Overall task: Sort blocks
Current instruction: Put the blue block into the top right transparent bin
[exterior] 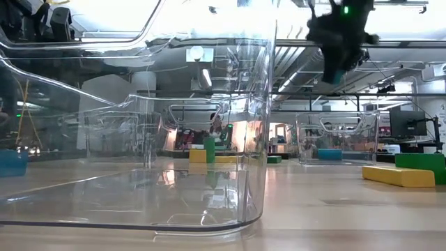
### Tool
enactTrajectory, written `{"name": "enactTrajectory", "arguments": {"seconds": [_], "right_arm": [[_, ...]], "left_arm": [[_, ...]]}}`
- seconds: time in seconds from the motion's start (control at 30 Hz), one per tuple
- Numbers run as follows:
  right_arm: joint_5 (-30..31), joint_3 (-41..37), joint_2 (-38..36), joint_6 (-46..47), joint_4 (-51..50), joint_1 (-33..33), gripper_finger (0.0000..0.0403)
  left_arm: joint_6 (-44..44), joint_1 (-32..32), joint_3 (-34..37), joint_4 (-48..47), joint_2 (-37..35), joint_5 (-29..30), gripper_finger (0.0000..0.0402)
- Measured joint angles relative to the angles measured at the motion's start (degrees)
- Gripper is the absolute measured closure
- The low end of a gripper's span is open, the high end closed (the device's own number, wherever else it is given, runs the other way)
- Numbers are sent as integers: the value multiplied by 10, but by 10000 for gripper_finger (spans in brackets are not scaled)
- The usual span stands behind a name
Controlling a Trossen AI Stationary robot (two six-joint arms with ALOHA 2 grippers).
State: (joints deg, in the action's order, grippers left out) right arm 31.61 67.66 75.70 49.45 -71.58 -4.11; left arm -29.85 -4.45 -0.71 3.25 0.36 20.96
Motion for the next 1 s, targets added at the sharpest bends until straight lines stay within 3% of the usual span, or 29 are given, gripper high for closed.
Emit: {"name": "enactTrajectory", "arguments": {"seconds": [0.07, 0.3, 0.43, 0.6, 0.77, 1.0], "right_arm": [[-25, -23, -23, 31, 18, -43, 266], [-100, -41, -37, -2, 90, -128, 178], [-124, -29, -36, -6, 108, -148, 164], [-145, 5, -21, 14, 241, -171, 161], [-219, 88, 102, -4, 274, -188, 160], [-240, 261, 309, -43, 182, -204, 160]], "left_arm": [[0, 0, 0, 0, 0, 0, 401], [0, 0, 0, 0, 0, 0, 401], [0, 0, 0, 0, 0, 0, 401], [0, 0, 0, 0, 0, 0, 401], [0, 0, 0, 0, 0, 0, 401], [0, 0, 0, 0, 0, 0, 401]]}}
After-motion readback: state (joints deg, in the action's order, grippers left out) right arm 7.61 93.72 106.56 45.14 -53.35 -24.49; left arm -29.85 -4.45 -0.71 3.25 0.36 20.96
